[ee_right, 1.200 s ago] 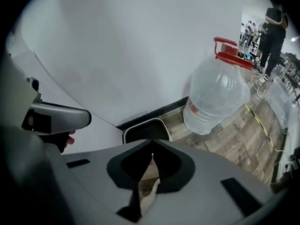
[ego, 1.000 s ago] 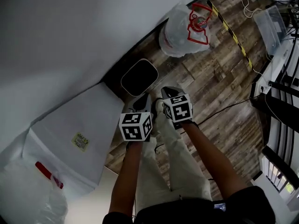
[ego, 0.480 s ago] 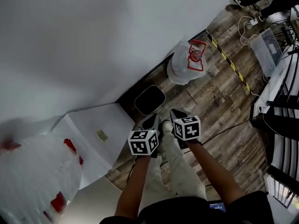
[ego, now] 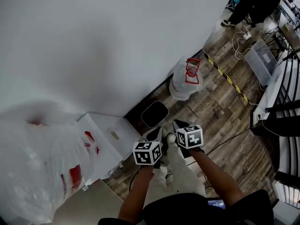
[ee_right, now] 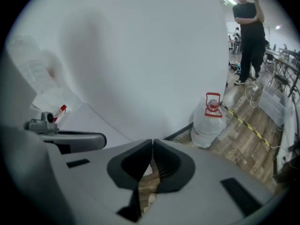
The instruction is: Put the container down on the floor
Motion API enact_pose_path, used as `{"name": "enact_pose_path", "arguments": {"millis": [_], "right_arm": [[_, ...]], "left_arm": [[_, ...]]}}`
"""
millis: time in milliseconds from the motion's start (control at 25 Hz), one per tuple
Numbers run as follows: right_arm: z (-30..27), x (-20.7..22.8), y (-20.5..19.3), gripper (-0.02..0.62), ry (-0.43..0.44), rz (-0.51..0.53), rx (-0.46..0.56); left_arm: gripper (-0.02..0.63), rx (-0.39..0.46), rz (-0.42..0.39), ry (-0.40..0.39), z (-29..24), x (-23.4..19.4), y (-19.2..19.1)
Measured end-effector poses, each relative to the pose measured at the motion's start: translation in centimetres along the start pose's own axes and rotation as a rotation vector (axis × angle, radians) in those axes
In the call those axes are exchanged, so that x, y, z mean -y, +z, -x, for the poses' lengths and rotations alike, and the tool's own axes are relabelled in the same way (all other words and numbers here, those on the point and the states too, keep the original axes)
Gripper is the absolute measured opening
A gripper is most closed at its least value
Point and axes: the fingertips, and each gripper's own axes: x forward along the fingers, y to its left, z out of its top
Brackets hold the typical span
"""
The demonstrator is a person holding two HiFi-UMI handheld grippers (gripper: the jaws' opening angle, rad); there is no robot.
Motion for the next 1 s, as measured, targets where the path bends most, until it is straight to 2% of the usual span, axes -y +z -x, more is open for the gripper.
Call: {"name": "enact_pose_path", "arguments": {"millis": [320, 760, 1000], "right_arm": [[6.7, -3.7, 0.5, 0.034, -0.012, 0.032, 0.084], [15.1, -9.6, 2.4, 0.034, -0.015, 0.067, 0.267], [18.0, -10.9, 3.3, 0.035, -0.019, 0.094, 0.343]], "left_arm": [[0.014, 0.073, -0.079, -0.044, 7.1, 4.3, 1.7], [0.014, 0.212, -0.217, -0.071, 16.6, 8.5, 5.8], [0.014, 0.25, -0.28, -0.103, 19.1, 10.6, 6.4]]}}
